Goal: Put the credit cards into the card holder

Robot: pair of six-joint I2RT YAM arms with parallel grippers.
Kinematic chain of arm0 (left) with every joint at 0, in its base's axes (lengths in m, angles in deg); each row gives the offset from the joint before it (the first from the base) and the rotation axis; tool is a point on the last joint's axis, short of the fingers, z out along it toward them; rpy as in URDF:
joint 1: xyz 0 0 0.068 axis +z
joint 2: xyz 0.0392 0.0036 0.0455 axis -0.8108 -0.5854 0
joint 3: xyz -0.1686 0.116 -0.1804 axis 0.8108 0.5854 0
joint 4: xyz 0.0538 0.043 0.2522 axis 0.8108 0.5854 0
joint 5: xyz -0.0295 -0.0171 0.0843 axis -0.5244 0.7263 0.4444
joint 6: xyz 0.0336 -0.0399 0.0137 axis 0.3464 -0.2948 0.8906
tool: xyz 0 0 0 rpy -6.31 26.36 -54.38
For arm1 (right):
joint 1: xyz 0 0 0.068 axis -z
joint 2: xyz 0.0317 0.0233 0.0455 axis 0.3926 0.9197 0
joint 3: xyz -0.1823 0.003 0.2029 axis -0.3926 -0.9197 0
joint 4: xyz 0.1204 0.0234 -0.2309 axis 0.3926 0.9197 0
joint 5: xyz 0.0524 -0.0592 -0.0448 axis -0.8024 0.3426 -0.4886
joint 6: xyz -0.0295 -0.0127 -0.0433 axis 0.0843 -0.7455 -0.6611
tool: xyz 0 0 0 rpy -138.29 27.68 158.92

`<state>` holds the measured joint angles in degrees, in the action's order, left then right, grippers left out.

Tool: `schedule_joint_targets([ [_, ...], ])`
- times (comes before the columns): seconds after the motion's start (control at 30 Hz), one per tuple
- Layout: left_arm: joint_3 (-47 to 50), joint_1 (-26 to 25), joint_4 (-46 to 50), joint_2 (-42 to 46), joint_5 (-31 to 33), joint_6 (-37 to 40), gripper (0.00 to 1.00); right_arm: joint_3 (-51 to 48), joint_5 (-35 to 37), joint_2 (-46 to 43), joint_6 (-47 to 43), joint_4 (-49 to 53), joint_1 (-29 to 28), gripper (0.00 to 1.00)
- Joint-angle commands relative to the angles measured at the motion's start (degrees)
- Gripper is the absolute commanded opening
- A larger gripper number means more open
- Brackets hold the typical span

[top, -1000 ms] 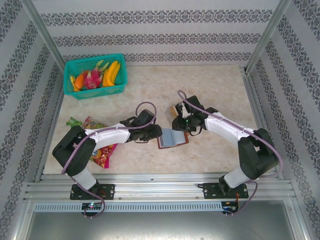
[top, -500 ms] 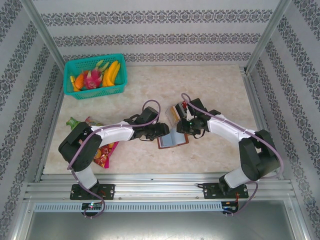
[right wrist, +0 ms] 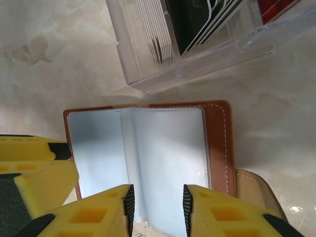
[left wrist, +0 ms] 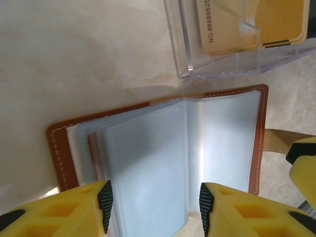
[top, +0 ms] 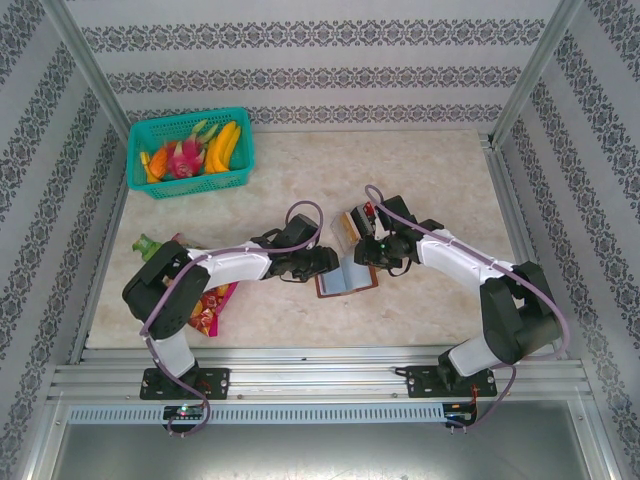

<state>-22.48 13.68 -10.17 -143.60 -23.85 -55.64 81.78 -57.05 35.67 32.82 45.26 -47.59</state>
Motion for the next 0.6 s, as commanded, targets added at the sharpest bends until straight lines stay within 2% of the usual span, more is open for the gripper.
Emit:
schedule_joint_targets([
  [0.0,1.3,-0.3,1.9,4.0,4.4,-0.5,0.55,-1.0,0.1,-1.1,0.5,0.3,0.4,0.35],
  [0.23,0.8,-0.4,-1.6,0.8,0.5,-1.6,0.55,-1.2,-0.4,-0.6,0.7,-0.2,0.5,0.35],
  [0.57,-1.5,-0.7,-1.2,-2.4,-0.5,-1.9,0.51,-1.8,-1.1,-0.6,0.9,-1.1,0.5,0.34],
])
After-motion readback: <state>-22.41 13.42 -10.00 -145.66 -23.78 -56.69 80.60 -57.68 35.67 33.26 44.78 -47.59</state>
